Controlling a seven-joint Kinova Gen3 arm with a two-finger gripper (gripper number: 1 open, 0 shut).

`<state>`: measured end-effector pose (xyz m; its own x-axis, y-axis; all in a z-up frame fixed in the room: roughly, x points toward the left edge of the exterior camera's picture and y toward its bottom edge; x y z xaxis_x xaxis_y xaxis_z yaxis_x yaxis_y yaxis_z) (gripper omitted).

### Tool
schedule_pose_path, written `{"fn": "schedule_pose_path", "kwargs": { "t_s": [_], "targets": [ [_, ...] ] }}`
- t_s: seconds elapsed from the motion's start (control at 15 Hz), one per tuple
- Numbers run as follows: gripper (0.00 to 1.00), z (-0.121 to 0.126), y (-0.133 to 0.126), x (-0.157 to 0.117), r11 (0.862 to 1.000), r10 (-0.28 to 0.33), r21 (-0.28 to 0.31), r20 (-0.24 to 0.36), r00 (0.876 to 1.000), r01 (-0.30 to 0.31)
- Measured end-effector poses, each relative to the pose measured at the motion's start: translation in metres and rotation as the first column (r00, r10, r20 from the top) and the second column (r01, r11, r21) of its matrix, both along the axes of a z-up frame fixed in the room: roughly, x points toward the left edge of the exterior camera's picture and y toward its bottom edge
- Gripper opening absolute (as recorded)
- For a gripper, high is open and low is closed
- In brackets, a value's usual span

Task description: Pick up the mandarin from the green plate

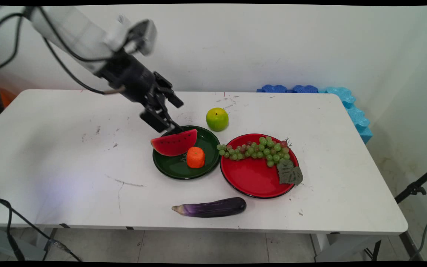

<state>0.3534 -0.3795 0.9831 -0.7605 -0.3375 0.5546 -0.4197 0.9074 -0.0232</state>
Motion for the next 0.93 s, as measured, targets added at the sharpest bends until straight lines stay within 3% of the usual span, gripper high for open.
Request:
{"fn": "schedule_pose_path", "kwargs": {
  "t_s": [0.47, 0.93],
  "targets": [
    [1.00, -0.061, -0.024, -0.031, 1.000, -0.006, 0.021, 0.137, 0.991, 0.004],
    [1.00, -0.116, -0.040, -0.058, 0.998, -0.054, 0.038, 0.223, 0.973, 0.047]
  ]
}}
